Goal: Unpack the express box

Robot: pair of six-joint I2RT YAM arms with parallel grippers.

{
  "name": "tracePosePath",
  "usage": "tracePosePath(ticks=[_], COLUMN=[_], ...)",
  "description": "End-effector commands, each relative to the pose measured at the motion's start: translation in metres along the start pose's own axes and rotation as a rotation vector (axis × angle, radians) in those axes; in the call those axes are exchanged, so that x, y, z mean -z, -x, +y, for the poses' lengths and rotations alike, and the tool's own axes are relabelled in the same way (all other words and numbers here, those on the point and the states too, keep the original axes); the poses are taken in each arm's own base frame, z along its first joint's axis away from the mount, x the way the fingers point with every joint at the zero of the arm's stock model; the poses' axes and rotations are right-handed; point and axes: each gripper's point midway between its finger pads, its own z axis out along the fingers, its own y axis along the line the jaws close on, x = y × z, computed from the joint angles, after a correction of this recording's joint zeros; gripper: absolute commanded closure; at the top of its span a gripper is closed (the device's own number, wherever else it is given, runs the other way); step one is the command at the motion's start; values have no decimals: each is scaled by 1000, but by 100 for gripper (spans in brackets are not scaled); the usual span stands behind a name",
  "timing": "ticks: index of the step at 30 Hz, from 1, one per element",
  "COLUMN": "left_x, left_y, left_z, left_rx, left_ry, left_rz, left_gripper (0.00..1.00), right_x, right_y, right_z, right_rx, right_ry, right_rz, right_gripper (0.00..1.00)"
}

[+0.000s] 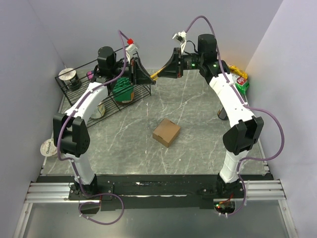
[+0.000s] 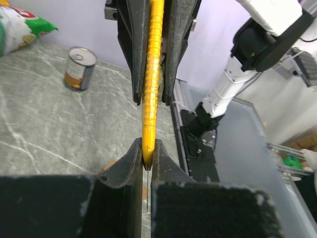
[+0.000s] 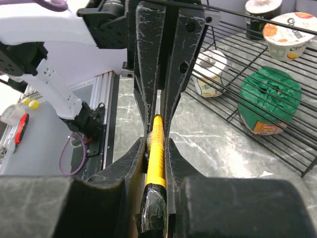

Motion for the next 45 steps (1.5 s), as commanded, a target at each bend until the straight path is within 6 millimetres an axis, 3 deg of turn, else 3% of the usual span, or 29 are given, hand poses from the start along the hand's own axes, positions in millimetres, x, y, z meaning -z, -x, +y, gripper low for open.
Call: tracePosePath(ticks=[1,2,4,7,8,9,11,14,15,16,18,19,20,21,22,24,25,29,30,31,33,34,38,42,45], left_x=[-3,-1,7,29,34,40,50,47,42,28,18,6,6,5,-1,-6,-16,-35,-41,-44,-48,-47,-29,-12,5], left_y=[10,7,10,21,12,8,-6,-57,-74,-112,-148,-167,-193,-206,-226,-243,-254,-268,-267,-280,-289,-300,-315,-319,-298], left_z=[15,20,37,40,47,50,53,49,43,27,13,1,-8,-9,-14,-15,-16,-8,-4,0,8,11,27,57,94], left_rx=[-44,-49,-78,-165,-173,-168,-181,-209,-230,-219,-327,-357,-374,-385,-383,-397,-394,-301,-304,-282,-289,-275,-304,-303,-260], left_ry=[81,121,238,398,442,488,575,610,587,531,462,404,370,367,338,321,294,297,299,300,327,338,412,515,641], left_rz=[-21,-9,-14,-27,-17,-12,11,135,181,260,362,397,431,448,480,541,582,615,598,621,632,655,725,735,700], left_gripper=[71,58,42,29,27,26,27,31,33,35,37,38,39,41,45,51,60,77,80,84,87,87,90,90,89], right_x=[3,5,16,39,45,51,67,92,99,106,120,128,141,151,158,174,175,164,147,149,159,174,206,212,207], right_y=[31,32,38,45,53,54,56,40,28,24,9,2,-2,-18,-16,-25,-24,-22,-34,-39,-59,-66,-81,-94,-103], right_z=[22,22,17,7,3,1,-13,-32,-30,-33,-30,-33,-40,-38,-41,-40,-37,-16,-1,-1,-14,-28,-51,-52,-48], right_rx=[85,86,94,98,133,60,-9,13,-15,2,30,37,48,36,55,24,33,13,6,26,40,19,-30,-16,-30], right_ry=[-5,-29,-108,-224,-242,-259,-331,-541,-565,-602,-656,-706,-805,-853,-900,-990,-992,-860,-720,-706,-803,-930,-1159,-1189,-1157], right_rz=[-27,-28,-39,-62,-87,-107,-124,-72,-52,-37,0,15,20,28,0,-4,-5,41,37,29,-2,-14,-33,-15,-2], right_gripper=[100,100,100,100,100,100,100,100,100,100,100,100,100,100,100,100,100,100,100,100,100,100,100,100,100])
